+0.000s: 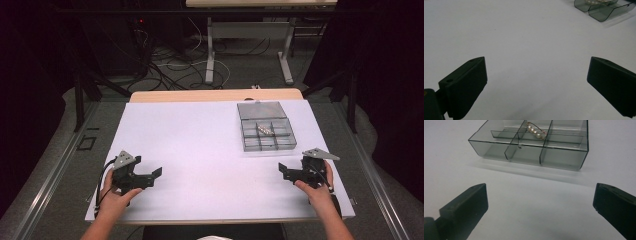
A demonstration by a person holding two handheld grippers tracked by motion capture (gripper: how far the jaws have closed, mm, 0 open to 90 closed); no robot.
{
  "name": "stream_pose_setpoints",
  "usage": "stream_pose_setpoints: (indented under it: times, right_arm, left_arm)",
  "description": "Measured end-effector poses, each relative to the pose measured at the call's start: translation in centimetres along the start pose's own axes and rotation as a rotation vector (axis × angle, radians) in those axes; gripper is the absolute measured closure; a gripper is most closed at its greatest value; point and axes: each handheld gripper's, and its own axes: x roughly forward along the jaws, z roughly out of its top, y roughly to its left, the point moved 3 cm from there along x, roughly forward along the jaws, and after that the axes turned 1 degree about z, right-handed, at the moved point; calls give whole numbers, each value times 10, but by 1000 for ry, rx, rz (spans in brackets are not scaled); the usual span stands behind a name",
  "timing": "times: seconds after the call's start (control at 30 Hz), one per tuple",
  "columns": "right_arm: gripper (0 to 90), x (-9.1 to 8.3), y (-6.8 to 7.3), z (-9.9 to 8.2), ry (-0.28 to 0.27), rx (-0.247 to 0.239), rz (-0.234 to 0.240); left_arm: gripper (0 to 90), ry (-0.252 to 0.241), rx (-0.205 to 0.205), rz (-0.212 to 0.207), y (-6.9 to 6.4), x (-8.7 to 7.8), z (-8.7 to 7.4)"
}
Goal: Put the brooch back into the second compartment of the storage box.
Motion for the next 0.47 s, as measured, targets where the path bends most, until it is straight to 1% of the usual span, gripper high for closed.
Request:
stream_pose_setpoints:
  times: [0.13, 0.17, 0.23, 0.3, 0.33, 0.37, 0.43, 0.47]
  right_arm:
    - [0, 3, -5, -3, 6, -11, -24]
    - [5, 3, -5, -4, 13, 3, -21]
    - [7, 4, -8, -5, 16, 11, -17]
    - [7, 4, -8, -6, 9, 10, -26]
    - [5, 3, -9, -6, 18, 7, -18]
    - [3, 3, -8, -6, 17, 8, -26]
    - [2, 2, -9, -6, 26, -7, -32]
    - [2, 2, -10, -7, 30, -13, -42]
  left_arm:
    - [25, 4, 2, -3, 0, 0, 0]
    - [25, 3, 2, -2, 0, 0, 0]
    - [25, -3, 1, 0, 1, 0, 0]
    - [25, -3, 0, 1, 1, 0, 0]
    - [25, -2, 0, 1, 1, 0, 0]
    - [25, -2, 0, 0, 1, 0, 0]
    - [25, 0, 0, 0, 0, 0, 0]
    - [25, 5, 7, -1, 1, -1, 0]
